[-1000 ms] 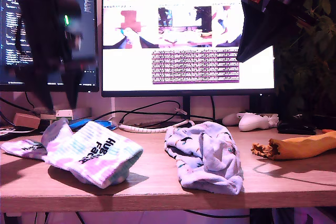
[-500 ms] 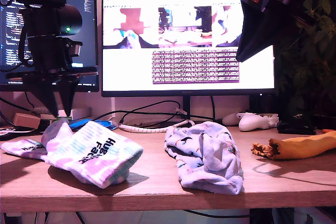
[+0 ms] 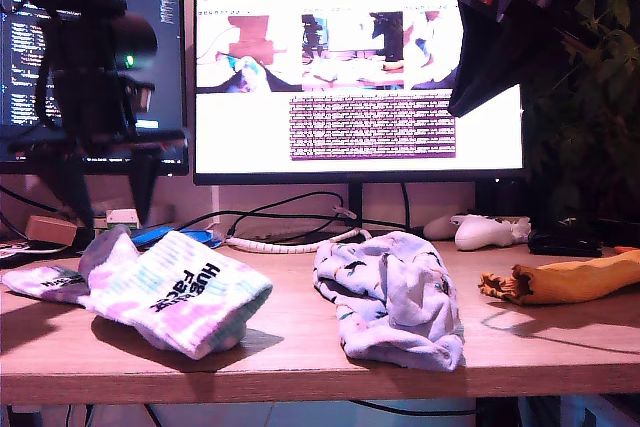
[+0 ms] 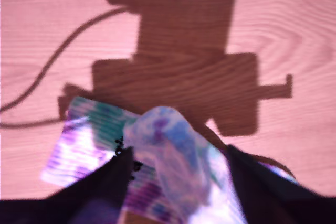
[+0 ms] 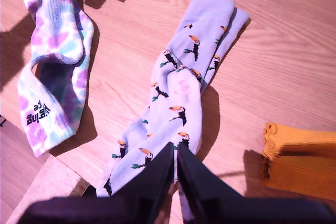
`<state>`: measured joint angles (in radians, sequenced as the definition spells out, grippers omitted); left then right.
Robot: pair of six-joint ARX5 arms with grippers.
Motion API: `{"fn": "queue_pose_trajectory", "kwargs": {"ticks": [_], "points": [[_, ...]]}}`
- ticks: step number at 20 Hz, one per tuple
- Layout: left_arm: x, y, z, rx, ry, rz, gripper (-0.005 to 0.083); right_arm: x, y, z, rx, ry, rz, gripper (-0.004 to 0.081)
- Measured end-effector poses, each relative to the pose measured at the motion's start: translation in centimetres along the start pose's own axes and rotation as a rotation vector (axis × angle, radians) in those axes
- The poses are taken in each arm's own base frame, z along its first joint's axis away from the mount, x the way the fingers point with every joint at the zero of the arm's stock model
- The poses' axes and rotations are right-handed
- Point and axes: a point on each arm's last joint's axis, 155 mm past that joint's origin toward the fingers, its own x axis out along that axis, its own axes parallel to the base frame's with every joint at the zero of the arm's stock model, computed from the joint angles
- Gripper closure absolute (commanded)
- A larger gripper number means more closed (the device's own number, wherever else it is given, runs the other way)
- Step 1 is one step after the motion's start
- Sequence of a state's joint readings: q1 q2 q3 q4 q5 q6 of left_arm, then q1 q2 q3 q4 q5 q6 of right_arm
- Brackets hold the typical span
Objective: Pair up the socks based on colour and pattern, by placing them on top of one another
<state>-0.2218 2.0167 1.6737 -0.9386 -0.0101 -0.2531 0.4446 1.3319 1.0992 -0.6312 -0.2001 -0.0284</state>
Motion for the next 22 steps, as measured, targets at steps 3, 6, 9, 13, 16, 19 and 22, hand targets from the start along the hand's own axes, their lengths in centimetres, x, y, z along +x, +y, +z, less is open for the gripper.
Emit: {"fn": "queue_pose_trajectory", "kwargs": {"ticks": [3,6,9,13,16,19,22], "points": [[2.3,0.4,-0.5,-0.005,0.036,0.029,0.0622,0.0,0.0,0.1,0.000,-0.002,0.000,0.0783],[2.5,0.5,-0.3,-0.004,0.031,0.031,0.0793,0.0,0.0,0.1,0.000,-0.002,0.000,0.0783],[2.5,0.5,-0.4,0.012,0.035,0.032,0.0793,0.0,0.0,0.1,0.000,-0.002,0.000,0.0783],[2.4,0.9,-1.7,0.024,0.086,0.050,0.0793,0.0,0.0,0.1,0.000,-0.003,0.000,0.0783],[1.5,1.6,-2.1,0.024,0.096,0.080,0.0793,0.0,0.1,0.2,-0.004,-0.010,0.004,0.0783],[-0.9,1.7,-1.8,0.002,0.057,0.086,0.0793,0.0,0.6,0.3,-0.018,-0.013,0.032,0.0783],[-3.1,1.8,-1.4,-0.010,0.015,0.086,0.0793,0.0,0.9,0.5,-0.026,-0.022,0.051,0.0783]]}}
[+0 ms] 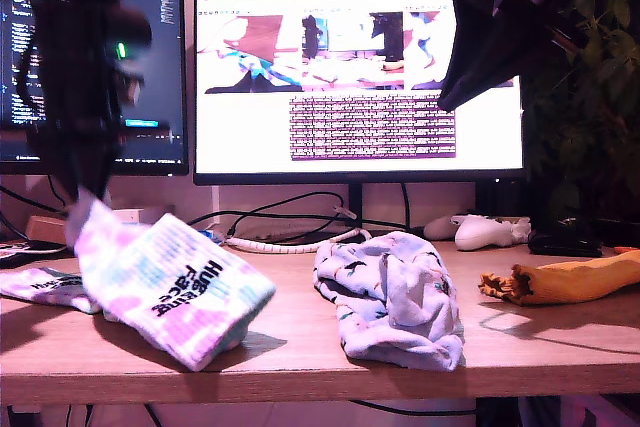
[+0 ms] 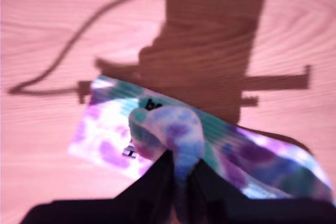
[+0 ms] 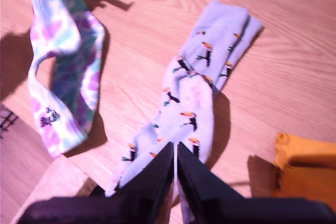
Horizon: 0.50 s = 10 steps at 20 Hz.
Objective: Pair up the socks based on colour and pattern, by placing them on top of one another
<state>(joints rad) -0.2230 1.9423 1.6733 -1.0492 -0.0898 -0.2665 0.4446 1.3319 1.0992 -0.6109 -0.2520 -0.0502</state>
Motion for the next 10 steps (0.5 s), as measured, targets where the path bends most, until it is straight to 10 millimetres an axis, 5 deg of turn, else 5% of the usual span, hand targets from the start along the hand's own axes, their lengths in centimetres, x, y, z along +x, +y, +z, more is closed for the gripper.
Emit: {"fn": "queue_pose_trajectory", "kwargs": {"ticks": [4,10], "points": [[-0.4,1.7,-1.4,-0.009,0.048,0.084,0.0793,0.0,0.1,0.1,-0.001,-0.005,0.004,0.0783],[-0.5,2.3,-0.1,-0.038,-0.012,0.121,0.0783,0.0,0.6,0.1,-0.002,-0.006,0.030,0.0783]]}}
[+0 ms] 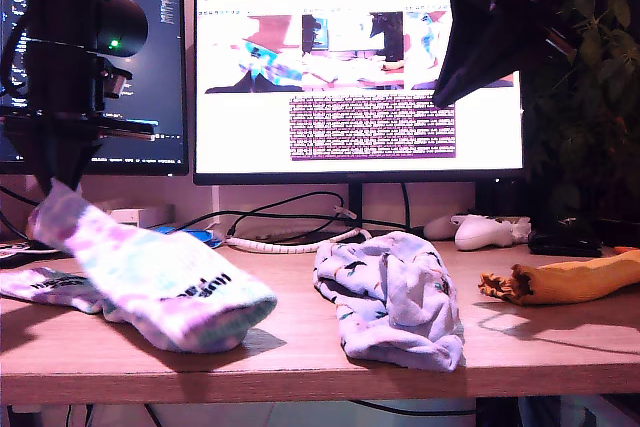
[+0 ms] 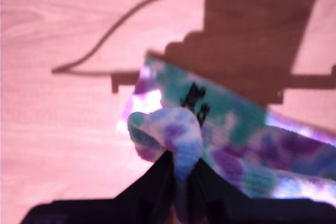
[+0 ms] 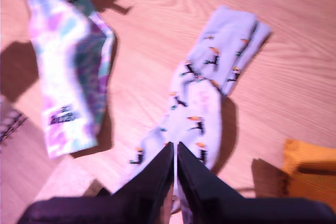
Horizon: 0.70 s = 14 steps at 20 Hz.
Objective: Pair up the socks based on colour and pattern, by placing them on top of one another
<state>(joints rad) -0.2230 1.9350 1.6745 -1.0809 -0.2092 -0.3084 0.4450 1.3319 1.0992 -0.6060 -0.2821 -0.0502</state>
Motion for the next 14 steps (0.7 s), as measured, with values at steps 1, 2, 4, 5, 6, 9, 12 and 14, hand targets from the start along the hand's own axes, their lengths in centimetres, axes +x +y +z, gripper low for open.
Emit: {"fn": "queue_pose_trajectory", "kwargs": {"ticks": [1,2,4,5,6,9,12,14], "points": [[0.0,-0.1,0.3,-0.005,-0.010,-0.004,0.0782,0.0,0.0,0.0,0.000,0.000,0.000,0.0783],[0.0,-0.1,0.3,-0.005,-0.012,-0.003,0.0782,0.0,0.0,0.0,0.000,0.000,0.000,0.0783],[0.0,0.0,0.3,-0.005,-0.011,0.000,0.0783,0.0,0.0,0.0,0.000,0.000,0.000,0.0783],[0.0,0.1,0.2,-0.005,-0.010,0.005,0.0783,0.0,0.0,0.0,0.000,0.000,0.000,0.0783],[0.0,0.3,0.1,-0.003,-0.005,0.017,0.0783,0.0,0.0,0.0,0.000,0.000,0.000,0.0783],[0.0,0.9,-0.1,-0.010,0.000,0.048,0.0762,0.0,0.0,0.0,0.000,0.000,0.000,0.0783],[0.0,1.1,0.0,-0.027,-0.004,0.057,0.0643,0.0,0.0,0.0,0.000,0.000,0.000,0.0783],[0.0,1.1,-0.1,-0.037,-0.003,0.057,0.0583,0.0,0.0,0.0,0.000,0.000,0.000,0.0783]]}}
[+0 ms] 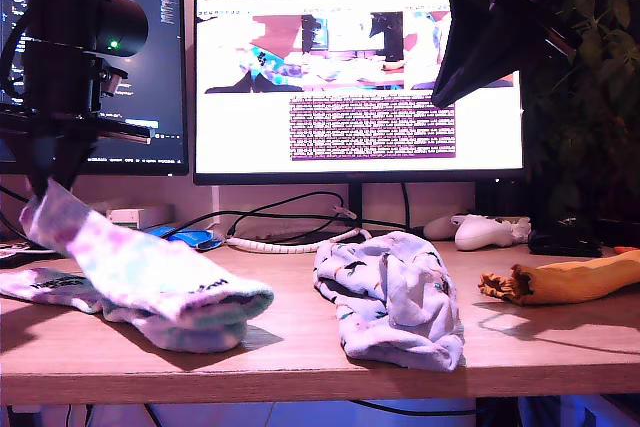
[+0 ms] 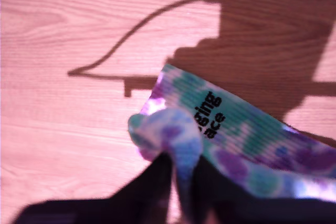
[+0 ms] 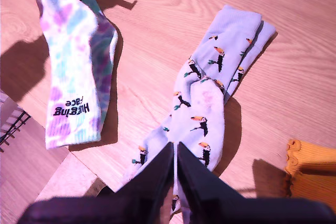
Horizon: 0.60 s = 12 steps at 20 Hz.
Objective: Pair up the socks based on colour and pattern, by placing them on top of one another
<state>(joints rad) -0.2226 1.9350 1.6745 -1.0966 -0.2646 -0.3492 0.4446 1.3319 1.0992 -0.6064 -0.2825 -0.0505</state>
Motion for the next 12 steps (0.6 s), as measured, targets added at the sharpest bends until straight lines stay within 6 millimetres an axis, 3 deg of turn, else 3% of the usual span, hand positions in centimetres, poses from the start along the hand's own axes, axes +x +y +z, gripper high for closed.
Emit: {"fn": "queue_pose_trajectory", "kwargs": {"ticks": [2,8,10,12], "points": [[0.0,0.0,0.0,-0.009,0.000,0.001,0.0527,0.0,0.0,0.0,0.000,0.000,0.000,0.0783],[-0.1,1.7,0.8,0.075,-0.039,0.097,0.0524,0.0,0.0,-0.2,0.002,0.007,0.000,0.0783],[-0.1,1.7,0.8,0.099,-0.038,0.093,0.0594,0.0,0.0,-0.2,0.002,0.007,0.000,0.0783],[0.0,0.1,0.5,0.125,-0.025,0.019,0.0725,0.0,0.0,-0.2,0.002,0.007,0.000,0.0783]]}}
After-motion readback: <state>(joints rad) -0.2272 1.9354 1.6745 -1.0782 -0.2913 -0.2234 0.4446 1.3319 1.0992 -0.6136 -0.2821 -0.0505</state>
